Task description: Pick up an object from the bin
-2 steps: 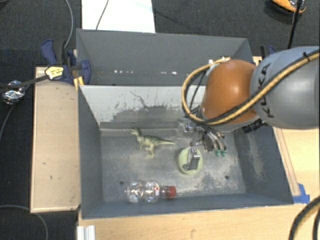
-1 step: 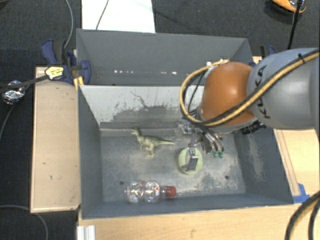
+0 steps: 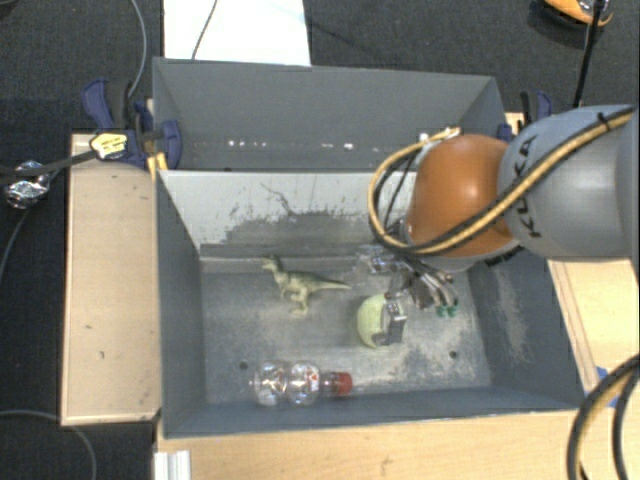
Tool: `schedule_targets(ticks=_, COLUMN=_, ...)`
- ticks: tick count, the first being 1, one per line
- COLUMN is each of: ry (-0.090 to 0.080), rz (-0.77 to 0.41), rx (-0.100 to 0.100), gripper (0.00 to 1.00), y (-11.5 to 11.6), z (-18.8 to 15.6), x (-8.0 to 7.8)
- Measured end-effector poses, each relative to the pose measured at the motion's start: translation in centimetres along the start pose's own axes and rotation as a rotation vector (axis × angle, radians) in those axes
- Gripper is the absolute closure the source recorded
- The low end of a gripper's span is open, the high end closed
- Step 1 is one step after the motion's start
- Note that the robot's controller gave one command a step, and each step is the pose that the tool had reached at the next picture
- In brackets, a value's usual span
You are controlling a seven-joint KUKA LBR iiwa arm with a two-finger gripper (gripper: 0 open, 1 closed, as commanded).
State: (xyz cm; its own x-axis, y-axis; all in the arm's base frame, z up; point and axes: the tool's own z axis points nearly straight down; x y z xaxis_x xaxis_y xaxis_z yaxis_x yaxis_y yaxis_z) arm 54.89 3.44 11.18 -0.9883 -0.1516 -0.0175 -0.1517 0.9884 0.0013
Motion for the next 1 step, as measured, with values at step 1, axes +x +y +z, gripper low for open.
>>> schedule_targets(ticks=1, ry=0.003, rz=-0.095, rx=0.0, gripper=0.0, y=-2.17, z=1.9, x=0.0)
